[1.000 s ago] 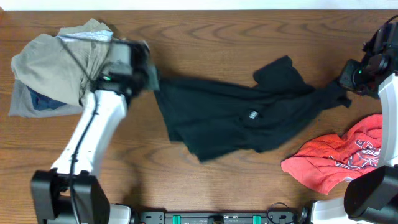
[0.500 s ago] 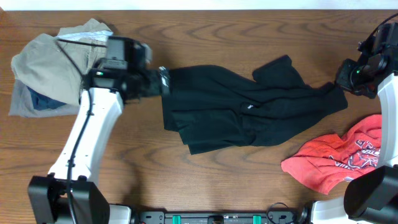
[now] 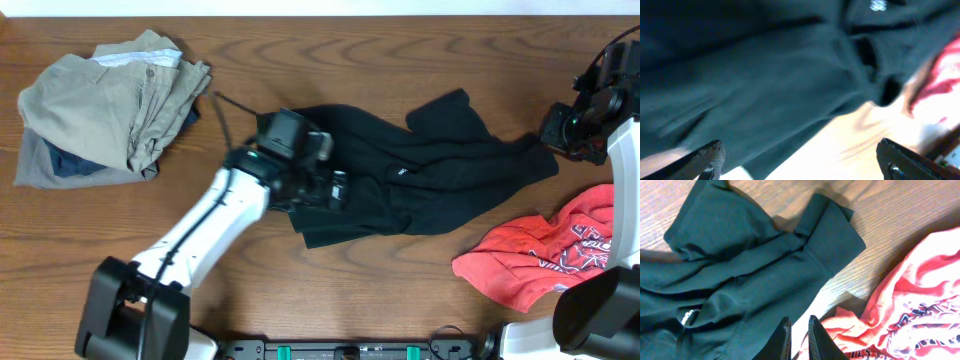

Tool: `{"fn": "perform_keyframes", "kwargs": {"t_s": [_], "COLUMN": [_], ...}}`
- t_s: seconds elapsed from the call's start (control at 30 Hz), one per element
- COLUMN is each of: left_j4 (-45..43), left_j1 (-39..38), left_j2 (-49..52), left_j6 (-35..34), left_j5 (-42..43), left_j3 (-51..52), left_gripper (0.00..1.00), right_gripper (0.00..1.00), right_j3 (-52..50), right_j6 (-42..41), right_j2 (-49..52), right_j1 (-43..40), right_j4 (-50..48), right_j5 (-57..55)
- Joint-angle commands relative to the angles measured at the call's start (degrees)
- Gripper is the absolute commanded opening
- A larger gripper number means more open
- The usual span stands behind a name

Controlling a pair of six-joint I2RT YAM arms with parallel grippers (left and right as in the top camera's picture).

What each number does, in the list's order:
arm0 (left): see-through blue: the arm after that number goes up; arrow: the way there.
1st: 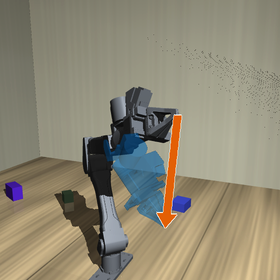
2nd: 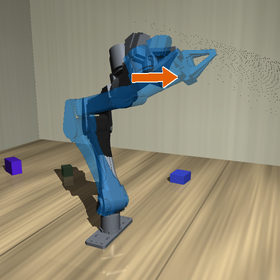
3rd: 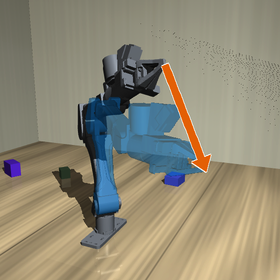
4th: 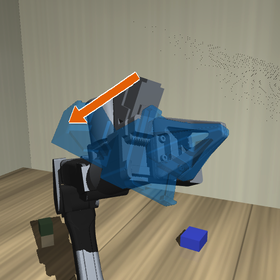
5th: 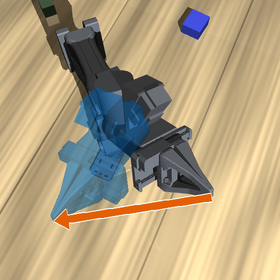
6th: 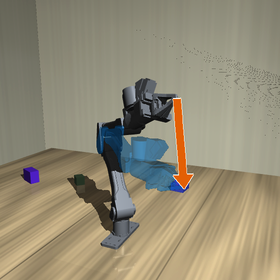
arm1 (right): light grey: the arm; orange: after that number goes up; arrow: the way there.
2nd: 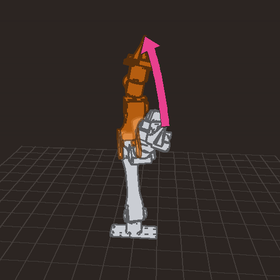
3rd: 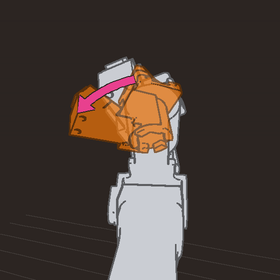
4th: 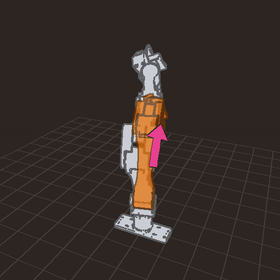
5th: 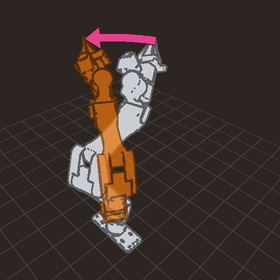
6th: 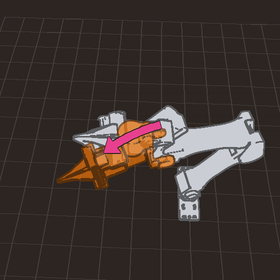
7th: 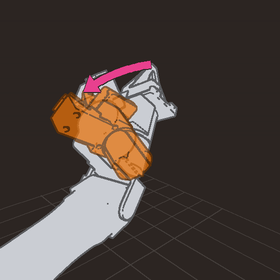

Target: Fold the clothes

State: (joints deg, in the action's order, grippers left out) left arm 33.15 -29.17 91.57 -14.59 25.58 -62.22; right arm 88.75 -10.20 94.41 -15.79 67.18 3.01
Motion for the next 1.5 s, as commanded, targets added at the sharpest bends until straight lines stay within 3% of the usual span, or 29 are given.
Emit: {"fn": "perform_keyframes", "kwargs": {"t_s": [0.0,0.13,0.4,0.57,0.93,1.07,1.13,1.2,1.27,1.3,1.47], "left_j4": [-3.9,-8.5,-21.2,-24.6,-29.0,-32.9,-34.8,-35.6,-35.7,-35.7,-35.4], "left_j1": [-4.4,-8.1,-12.0,-12.7,-15.5,-15.4,-15.4,-15.4,-15.2,-15.0,-12.1], "left_j2": [2.0,6.5,12.9,13.0,15.3,17.3,17.7,17.7,17.7,17.7,16.3], "left_j6": [-0.6,-4.5,-6.1,-6.1,-7.4,-9.3,-9.3,-9.3,-9.2,-9.3,-8.0], "left_j5": [1.2,2.4,5.7,5.7,4.6,4.2,4.2,3.8,2.8,2.8,2.9], "left_j3": [-0.2,-0.2,-0.2,-0.2,-0.2,-0.2,-0.2,-0.2,-0.5,-0.7,-2.5], "left_gripper": [0.98,0.98,0.98,0.99,0.90,0.70,0.50,0.38,0.13,0.06,0.06], "right_gripper": [0.12,0.12,0.12,0.12,0.12,0.11,0.11,0.11,0.11,0.11,0.11], "right_j3": [-0.4,-0.4,-0.4,-0.4,-0.4,-0.4,-0.4,-0.4,-0.4,-0.4,-0.4], "right_j6": [0.7,1.3,1.3,1.3,1.3,1.3,1.3,1.3,1.3,1.3,1.3], "right_j2": [0.1,0.1,0.1,0.1,0.1,0.1,0.1,0.1,0.1,0.1,0.1], "right_j1": [0.2,0.1,0.1,0.1,0.1,0.1,0.1,0.1,0.1,0.1,0.1], "right_j4": [0.8,1.7,2.1,2.0,2.5,2.8,2.8,2.9,2.9,2.9,2.9], "right_j5": [-0.7,-1.3,-2.0,-2.0,-1.9,-2.0,-2.0,-2.0,-2.0,-2.0,-2.0]}}
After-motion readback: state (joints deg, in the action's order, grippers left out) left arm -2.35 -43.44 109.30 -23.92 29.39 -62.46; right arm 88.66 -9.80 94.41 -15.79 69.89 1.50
